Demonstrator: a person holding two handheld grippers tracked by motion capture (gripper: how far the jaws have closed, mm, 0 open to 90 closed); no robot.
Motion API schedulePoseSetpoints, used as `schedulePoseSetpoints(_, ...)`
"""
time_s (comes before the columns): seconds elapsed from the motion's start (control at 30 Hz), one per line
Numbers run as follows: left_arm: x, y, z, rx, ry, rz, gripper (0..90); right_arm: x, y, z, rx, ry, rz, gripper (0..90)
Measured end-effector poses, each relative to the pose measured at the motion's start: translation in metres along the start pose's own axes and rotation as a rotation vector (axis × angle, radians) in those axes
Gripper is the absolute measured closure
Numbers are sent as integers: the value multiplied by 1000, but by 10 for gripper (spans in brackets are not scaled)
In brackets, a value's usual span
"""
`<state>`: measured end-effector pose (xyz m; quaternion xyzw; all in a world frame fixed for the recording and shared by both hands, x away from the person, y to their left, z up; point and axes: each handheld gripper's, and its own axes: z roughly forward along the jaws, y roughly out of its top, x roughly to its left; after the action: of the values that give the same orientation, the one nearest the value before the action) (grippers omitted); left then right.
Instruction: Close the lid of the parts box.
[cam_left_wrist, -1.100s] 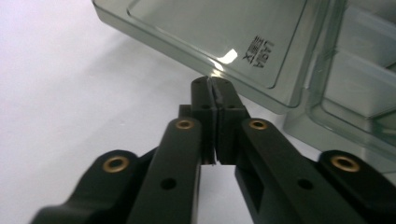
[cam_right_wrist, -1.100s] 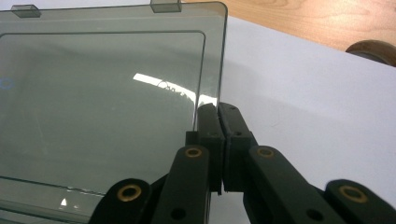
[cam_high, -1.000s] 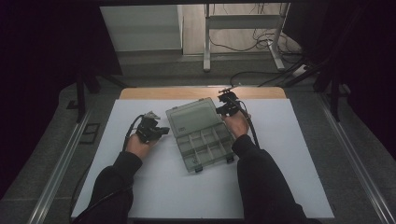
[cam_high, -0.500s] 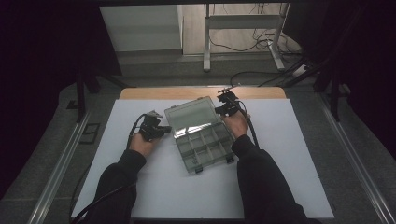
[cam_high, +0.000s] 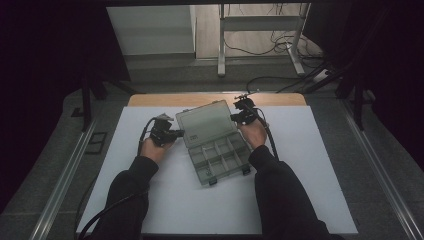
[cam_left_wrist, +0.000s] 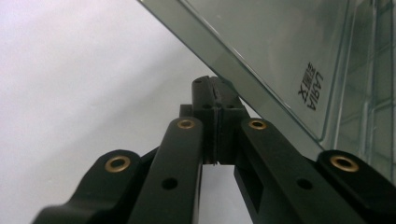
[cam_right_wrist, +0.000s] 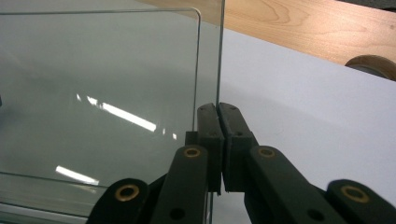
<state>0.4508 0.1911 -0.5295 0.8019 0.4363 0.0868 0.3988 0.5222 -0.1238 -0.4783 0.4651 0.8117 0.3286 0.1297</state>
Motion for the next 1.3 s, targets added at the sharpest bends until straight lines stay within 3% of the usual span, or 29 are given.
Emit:
schedulePoseSetpoints(0.63,-7,13,-13,-96,-15,15,896,-4,-6,-21,-38,32,-6,867)
schedulePoseSetpoints(0.87,-10,17,-18,-98,-39,20,895,-4,-8,-29,-45,41,-19,866)
schedulePoseSetpoints(1.03,-12,19,-22,-86,-88,-3,895,-5,-9,-36,-44,54,-28,864)
schedulePoseSetpoints(1.3,-19,20,-29,-72,-79,25,884,-4,-13,-49,-43,65,-55,833)
